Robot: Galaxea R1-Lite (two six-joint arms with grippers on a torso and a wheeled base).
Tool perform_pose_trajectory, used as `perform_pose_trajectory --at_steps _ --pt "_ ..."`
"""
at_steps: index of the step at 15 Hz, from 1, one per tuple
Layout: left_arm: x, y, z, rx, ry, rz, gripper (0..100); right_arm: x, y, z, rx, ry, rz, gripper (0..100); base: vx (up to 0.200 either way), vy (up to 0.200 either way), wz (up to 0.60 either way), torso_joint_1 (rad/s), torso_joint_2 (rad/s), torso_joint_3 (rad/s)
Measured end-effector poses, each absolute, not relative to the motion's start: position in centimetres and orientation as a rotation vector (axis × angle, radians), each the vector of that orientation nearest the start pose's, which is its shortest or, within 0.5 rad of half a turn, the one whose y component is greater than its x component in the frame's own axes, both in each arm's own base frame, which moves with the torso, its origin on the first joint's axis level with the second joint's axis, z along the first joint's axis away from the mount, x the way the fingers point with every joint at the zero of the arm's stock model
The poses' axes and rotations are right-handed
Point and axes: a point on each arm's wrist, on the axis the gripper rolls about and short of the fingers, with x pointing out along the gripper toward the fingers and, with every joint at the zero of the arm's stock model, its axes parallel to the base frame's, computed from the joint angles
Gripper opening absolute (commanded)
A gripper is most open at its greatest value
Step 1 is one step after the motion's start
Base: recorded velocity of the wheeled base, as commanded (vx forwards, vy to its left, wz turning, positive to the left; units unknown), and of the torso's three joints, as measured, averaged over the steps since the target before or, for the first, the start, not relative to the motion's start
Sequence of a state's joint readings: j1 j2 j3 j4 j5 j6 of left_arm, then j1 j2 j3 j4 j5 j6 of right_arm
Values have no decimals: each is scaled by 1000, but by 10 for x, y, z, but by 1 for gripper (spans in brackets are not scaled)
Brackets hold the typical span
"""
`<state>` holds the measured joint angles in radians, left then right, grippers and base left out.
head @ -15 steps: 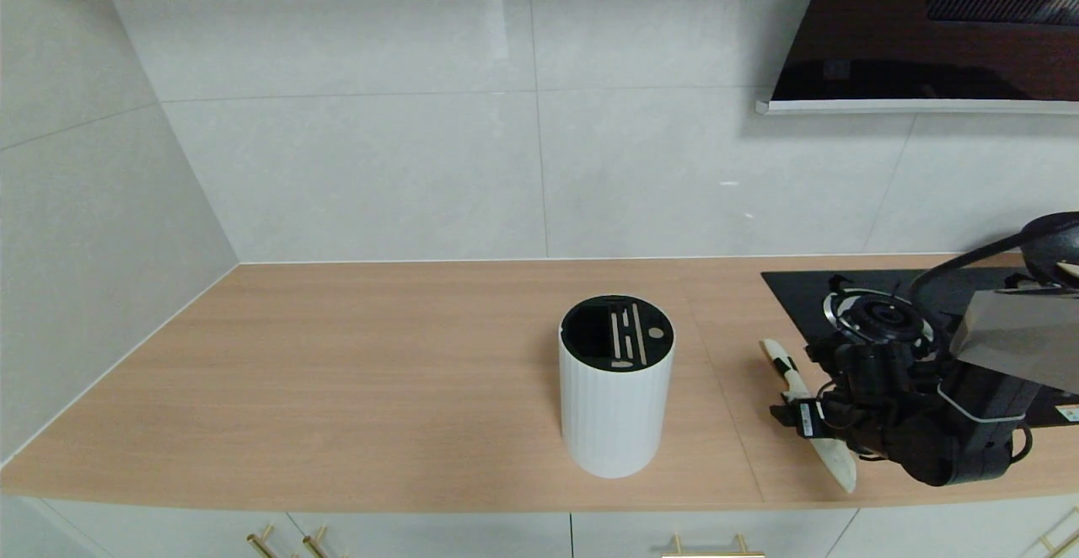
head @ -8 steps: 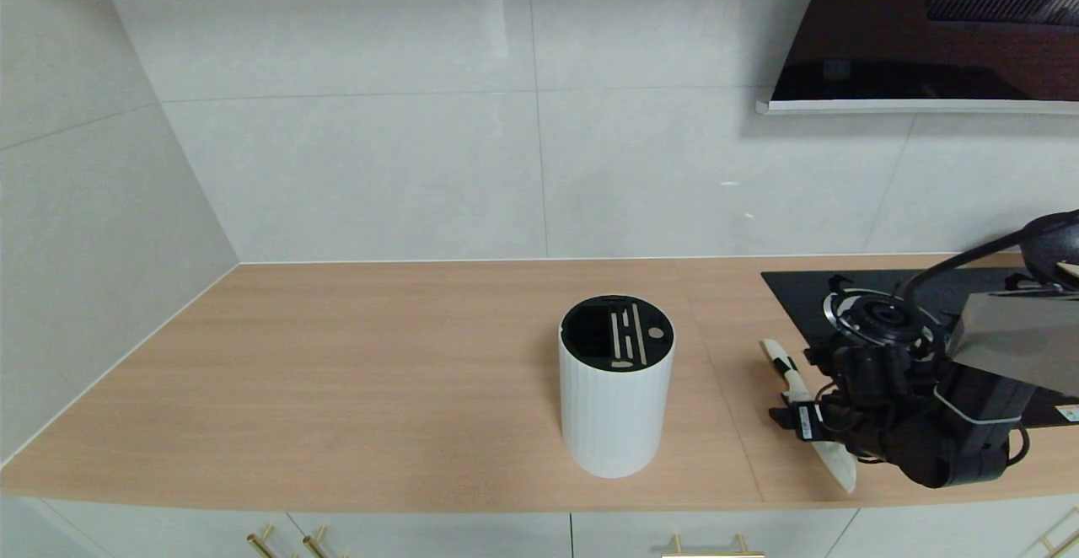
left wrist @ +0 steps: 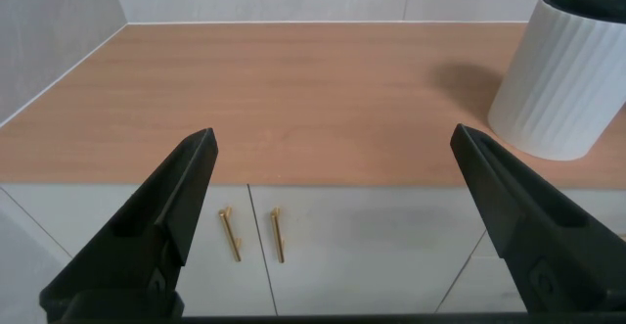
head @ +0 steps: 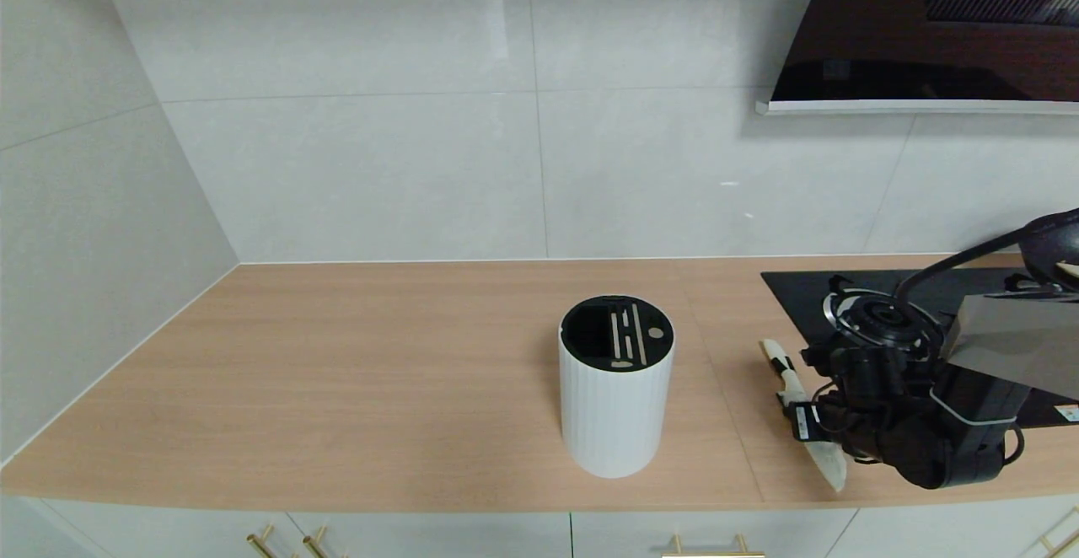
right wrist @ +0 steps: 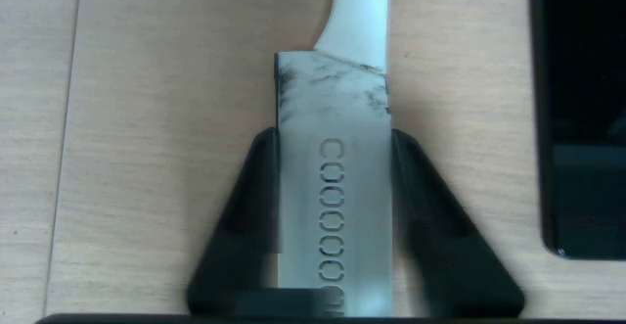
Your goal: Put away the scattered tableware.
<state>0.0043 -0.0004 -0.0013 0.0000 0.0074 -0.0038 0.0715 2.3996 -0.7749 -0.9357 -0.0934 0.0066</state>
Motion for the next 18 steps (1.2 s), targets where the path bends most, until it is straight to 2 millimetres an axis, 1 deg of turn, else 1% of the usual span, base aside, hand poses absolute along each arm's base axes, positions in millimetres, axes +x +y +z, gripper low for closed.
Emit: perform_pose_trajectory --at_steps 6,9,10,12,15,18 --pt "-23 0 76 -4 -2 12 100 365 24 -42 -50 690 -24 0 0 0 0 0 0 0" --pt "-23 0 76 -4 -2 12 100 364 24 -39 -47 689 -26 0 0 0 0 0 0 0" --pt "-23 0 76 -4 -2 12 100 362 23 -33 -45 682 -27 0 0 0 0 0 0 0" --pt "-23 0 76 -4 -2 12 100 361 23 -12 -37 628 -28 0 0 0 0 0 0 0" --pt "-23 0 76 -2 -2 12 100 353 24 22 -30 551 -23 0 0 0 0 0 0 0" --pt "-23 0 76 1 -3 9 100 344 30 51 -29 479 -5 0 0 0 0 0 0 0"
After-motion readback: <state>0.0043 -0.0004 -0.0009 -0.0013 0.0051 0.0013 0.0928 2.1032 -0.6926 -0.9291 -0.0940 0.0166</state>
